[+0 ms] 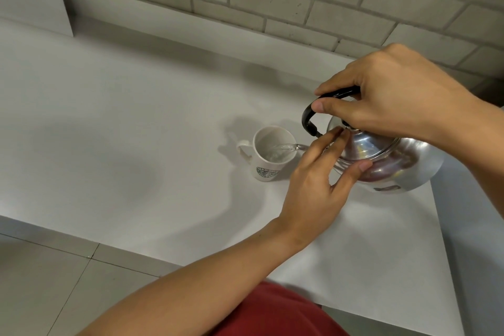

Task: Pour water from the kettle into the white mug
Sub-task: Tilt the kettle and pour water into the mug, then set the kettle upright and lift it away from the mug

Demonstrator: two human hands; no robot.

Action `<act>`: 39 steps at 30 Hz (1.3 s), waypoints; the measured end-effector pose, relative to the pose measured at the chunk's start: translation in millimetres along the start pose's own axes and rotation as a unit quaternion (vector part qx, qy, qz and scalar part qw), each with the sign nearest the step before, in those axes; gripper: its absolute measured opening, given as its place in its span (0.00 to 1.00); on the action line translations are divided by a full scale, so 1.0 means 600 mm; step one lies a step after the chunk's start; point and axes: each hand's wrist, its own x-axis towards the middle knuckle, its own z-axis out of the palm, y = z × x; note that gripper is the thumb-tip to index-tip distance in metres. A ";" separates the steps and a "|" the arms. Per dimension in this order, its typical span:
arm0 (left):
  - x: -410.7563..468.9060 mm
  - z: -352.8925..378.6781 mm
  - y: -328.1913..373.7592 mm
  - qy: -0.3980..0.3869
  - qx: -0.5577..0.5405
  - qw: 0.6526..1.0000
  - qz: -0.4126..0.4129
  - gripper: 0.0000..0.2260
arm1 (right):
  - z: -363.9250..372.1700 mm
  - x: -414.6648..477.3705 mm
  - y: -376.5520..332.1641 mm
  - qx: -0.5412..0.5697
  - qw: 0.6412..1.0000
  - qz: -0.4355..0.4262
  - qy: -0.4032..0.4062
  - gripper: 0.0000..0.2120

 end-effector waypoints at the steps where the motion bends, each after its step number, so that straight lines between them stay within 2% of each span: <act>1: 0.000 -0.001 0.000 0.000 -0.001 1.000 -0.001 0.22 | 0.000 0.001 -0.001 0.000 1.000 0.000 -0.002 0.16; 6: -0.001 -0.001 -0.004 -0.002 -0.003 1.000 -0.005 0.23 | 0.001 0.003 -0.002 -0.001 1.000 0.000 -0.005 0.15; 11: -0.002 0.002 -0.005 -0.005 -0.009 1.000 -0.004 0.23 | 0.000 0.004 -0.001 -0.002 1.000 -0.004 -0.003 0.19; 23: -0.001 -0.006 -0.006 -0.008 0.021 1.000 0.005 0.22 | 0.011 -0.004 0.015 0.014 1.000 -0.011 0.015 0.14; 34: -0.001 -0.019 -0.002 -0.060 0.176 0.980 0.066 0.22 | 0.060 -0.067 0.072 0.132 0.983 0.054 0.120 0.13; 39: -0.002 -0.029 -0.009 -0.092 0.237 0.962 0.096 0.22 | 0.104 -0.103 0.088 0.236 0.948 0.104 0.187 0.13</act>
